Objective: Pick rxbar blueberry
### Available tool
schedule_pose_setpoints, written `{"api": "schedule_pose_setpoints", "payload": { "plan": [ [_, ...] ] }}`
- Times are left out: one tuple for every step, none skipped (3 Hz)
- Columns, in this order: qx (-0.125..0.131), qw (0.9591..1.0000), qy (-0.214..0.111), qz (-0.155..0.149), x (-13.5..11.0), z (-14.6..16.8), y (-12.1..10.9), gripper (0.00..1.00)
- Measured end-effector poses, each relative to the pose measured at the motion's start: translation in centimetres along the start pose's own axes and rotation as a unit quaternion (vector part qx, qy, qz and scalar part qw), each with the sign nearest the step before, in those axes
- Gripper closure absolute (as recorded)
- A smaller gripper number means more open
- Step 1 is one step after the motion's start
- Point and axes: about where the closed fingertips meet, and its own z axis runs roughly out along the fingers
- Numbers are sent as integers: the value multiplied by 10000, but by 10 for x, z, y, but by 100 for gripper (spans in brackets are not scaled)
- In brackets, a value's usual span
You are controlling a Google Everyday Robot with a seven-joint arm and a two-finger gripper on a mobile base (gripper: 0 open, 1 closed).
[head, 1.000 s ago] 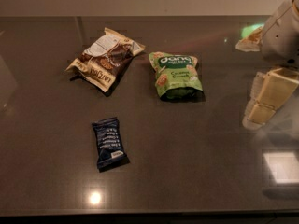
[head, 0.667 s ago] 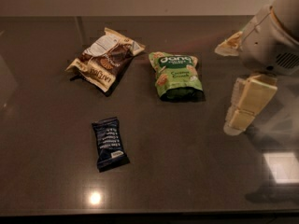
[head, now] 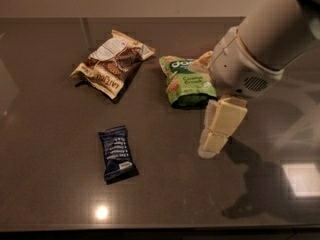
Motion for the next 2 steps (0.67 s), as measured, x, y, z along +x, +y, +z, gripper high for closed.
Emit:
{"api": "schedule_pose_setpoints", "payload": {
  "plan": [
    [-136, 9997, -186, -126, -18, 23, 3, 0],
    [-242, 9989, -331, -228, -32, 42, 7, 0]
  ]
}}
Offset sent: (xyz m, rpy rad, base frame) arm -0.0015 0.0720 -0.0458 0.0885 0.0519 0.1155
